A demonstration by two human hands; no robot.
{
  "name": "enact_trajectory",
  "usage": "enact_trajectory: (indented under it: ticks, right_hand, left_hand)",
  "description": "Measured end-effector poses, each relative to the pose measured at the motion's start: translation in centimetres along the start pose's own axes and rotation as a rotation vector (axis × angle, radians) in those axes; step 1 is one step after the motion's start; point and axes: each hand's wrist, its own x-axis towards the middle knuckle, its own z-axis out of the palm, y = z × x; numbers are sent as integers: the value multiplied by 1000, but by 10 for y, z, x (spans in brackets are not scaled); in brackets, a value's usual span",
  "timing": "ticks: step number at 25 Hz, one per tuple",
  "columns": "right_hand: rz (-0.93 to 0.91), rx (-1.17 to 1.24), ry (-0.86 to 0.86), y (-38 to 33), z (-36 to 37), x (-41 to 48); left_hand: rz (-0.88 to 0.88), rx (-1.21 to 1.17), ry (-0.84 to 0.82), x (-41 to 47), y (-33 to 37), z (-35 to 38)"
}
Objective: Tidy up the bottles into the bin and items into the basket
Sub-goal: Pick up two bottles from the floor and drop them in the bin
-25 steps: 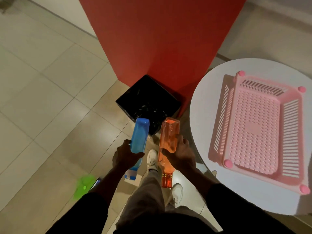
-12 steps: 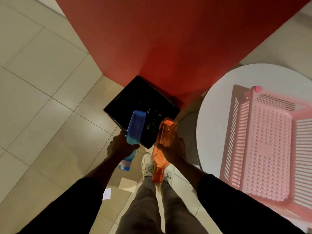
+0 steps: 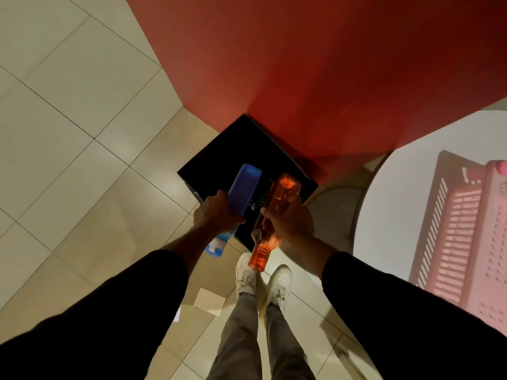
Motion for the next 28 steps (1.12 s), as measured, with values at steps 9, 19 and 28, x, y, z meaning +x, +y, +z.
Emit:
enact_trajectory:
  ticks: [9,19,28]
  right_hand:
    - [-15,-150,82,-11,14,24]
    - [-189,-303,-206,39,-9,-96]
    - [-214,-194,-38,75,-58,-191]
  left_hand:
    - [86,148,28,62,38,-19]
    - [405,266,-25,-68,26,29]
    - [621,401,-172,-175,32,52]
